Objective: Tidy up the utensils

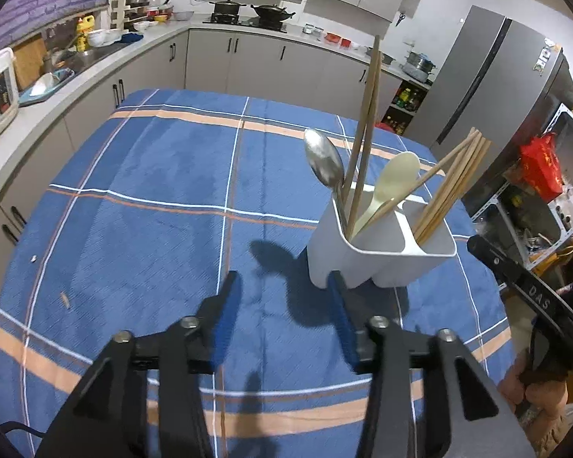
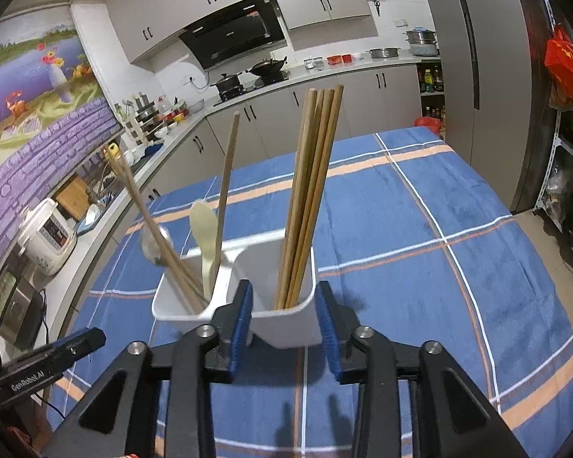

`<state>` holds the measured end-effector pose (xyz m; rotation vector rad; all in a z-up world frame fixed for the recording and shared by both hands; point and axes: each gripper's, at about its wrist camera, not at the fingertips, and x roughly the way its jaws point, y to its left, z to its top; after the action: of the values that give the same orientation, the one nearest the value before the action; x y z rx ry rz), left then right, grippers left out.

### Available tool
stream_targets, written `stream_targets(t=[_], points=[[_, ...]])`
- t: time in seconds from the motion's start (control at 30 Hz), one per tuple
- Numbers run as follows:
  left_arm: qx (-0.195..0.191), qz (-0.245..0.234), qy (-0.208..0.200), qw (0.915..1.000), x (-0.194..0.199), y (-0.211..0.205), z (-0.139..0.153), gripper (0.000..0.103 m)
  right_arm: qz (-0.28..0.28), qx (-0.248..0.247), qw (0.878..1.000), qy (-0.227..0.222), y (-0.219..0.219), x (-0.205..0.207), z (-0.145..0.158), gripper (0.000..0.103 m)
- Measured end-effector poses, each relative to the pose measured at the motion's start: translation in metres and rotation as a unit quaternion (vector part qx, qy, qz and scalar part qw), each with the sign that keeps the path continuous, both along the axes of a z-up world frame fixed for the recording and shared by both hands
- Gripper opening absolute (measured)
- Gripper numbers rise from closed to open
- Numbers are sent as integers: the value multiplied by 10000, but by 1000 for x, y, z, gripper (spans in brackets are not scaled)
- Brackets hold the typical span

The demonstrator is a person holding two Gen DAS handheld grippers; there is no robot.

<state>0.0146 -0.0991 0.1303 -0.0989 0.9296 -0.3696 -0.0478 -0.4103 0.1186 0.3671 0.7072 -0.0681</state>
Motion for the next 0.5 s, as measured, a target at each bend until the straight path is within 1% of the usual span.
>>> stream_targets(t=[0.03,0.1,0.17,0.2,0.27,0.33,0.37,0.43,0.5], points=[[18,14,-31,10000,-3,-1,2,56,18,-26,10000,16,2,-4,-1,44],[103,63,-152,9998,-11,-2,6,70,42,-61,10000,43,4,-12,-3,48],[242,141,-358,9990,-26,-4,13,77,47,-72,9999,68,7,-20,-2,55],[289,167,-421,9986,-29,-5,15,79,47,-76,9999,76,7,-25,-2,57],[459,264,-636,9966,-40,-8,22,83,24,-107,9999,66,8,-35,0,64],[622,340,-858,9938,-51,-11,28,84,0,-141,9999,50,8,-46,2,70],[739,383,-1016,9913,-58,-13,32,86,-24,-162,9999,46,8,-52,3,73],[952,477,-1326,9854,-73,-17,41,90,-42,-180,9998,37,7,-61,6,76],[1067,564,-1613,9795,-87,-20,49,94,-45,-213,9998,32,9,-71,9,77]])
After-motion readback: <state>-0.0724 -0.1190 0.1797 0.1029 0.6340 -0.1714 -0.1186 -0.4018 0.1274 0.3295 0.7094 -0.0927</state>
